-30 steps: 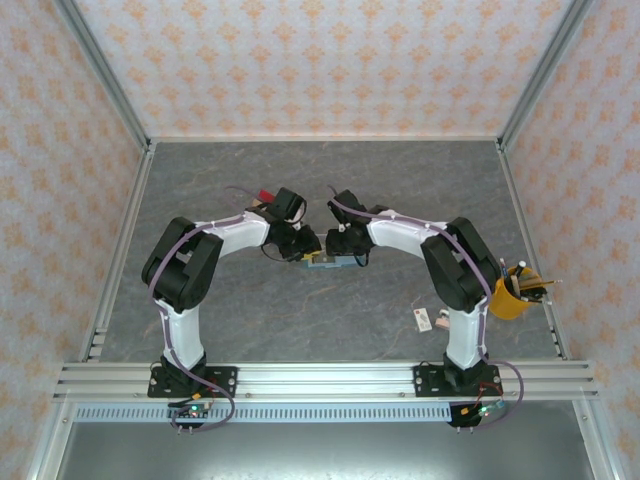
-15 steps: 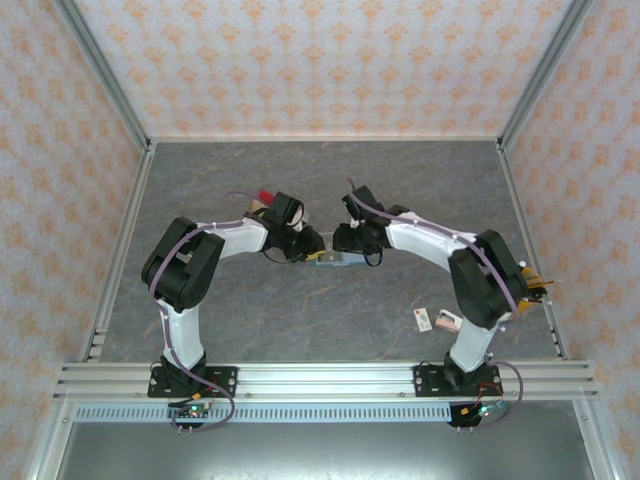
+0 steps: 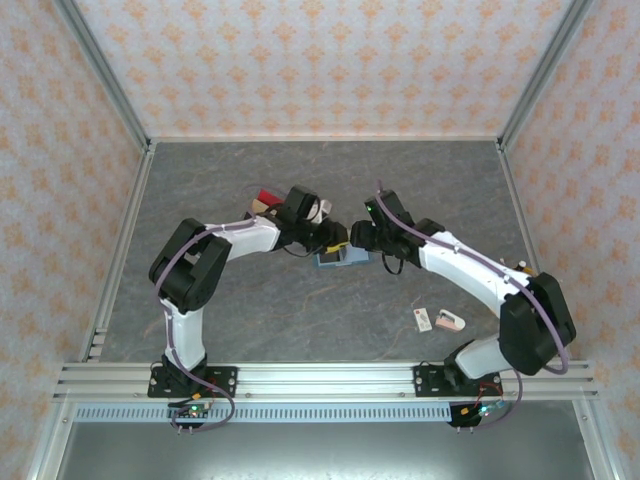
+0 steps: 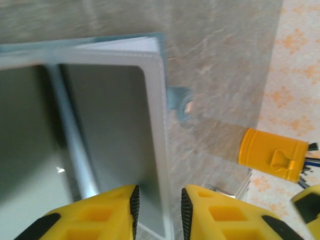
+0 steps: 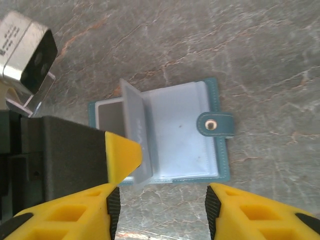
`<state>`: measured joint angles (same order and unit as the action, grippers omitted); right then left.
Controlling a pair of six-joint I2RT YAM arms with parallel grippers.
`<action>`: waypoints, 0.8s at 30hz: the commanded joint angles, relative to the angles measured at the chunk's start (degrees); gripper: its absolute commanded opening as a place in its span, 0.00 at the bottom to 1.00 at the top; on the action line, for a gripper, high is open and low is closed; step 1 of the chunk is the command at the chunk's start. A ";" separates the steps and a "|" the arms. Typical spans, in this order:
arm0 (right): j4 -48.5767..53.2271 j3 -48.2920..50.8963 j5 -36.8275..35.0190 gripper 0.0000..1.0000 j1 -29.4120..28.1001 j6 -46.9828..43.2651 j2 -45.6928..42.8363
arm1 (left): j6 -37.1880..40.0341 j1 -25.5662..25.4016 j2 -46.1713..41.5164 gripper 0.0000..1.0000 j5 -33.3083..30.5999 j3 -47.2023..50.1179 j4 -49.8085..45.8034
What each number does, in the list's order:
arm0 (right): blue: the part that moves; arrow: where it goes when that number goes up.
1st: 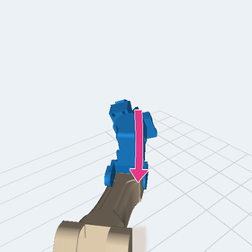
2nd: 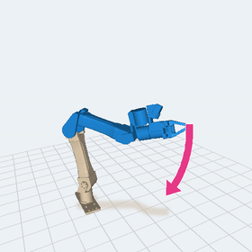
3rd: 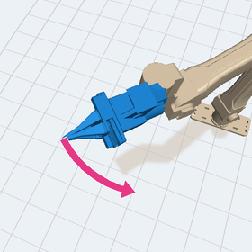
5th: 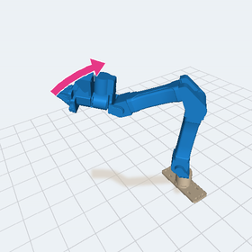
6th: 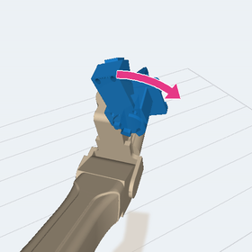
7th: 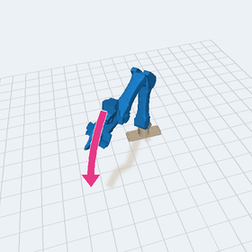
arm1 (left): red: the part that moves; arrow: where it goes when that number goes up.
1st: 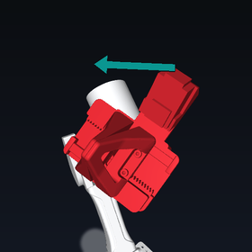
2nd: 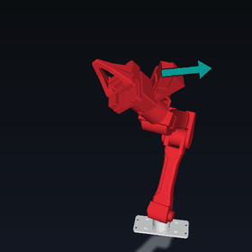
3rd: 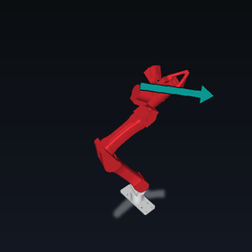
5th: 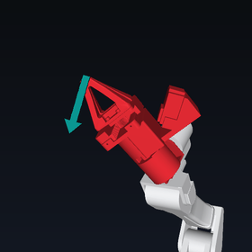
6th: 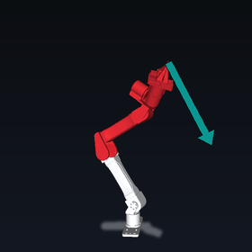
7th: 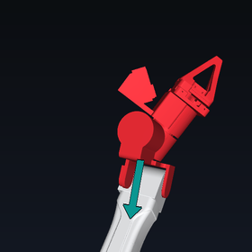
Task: Take the credit cards out of the card holder
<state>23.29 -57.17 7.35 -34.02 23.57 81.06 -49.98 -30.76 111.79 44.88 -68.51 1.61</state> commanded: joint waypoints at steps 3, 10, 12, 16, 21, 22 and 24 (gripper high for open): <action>-1.48 1.98 -4.87 0.51 0.26 0.11 -3.71 | -3.07 -1.53 4.41 0.33 -0.11 -4.39 1.03; -1.13 2.50 -4.28 0.51 0.27 -0.58 -3.98 | -3.08 -0.38 1.21 0.35 -3.56 -2.78 -0.34; -1.23 2.12 -2.98 0.49 0.27 -1.30 -3.27 | -3.12 0.25 -0.72 0.35 -5.21 -1.46 -1.24; -1.22 0.63 0.96 0.42 0.27 -2.24 0.20 | -3.37 1.48 -4.90 0.32 -9.99 1.83 -3.64; -1.12 -1.87 3.97 0.33 0.27 -1.91 6.26 | -3.06 1.87 -7.43 0.30 -14.76 4.62 -6.52; -0.61 -2.83 4.28 0.30 0.27 -1.78 7.83 | -3.23 1.92 -7.67 0.30 -14.91 4.97 -6.55; 0.45 -4.65 4.69 0.26 0.27 -1.64 10.74 | -3.80 1.86 -7.86 0.30 -14.52 5.86 -5.81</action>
<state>22.72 -58.39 10.74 -33.95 22.06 89.34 -52.75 -28.82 105.23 33.17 -64.36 -2.13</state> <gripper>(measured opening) 0.269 0.298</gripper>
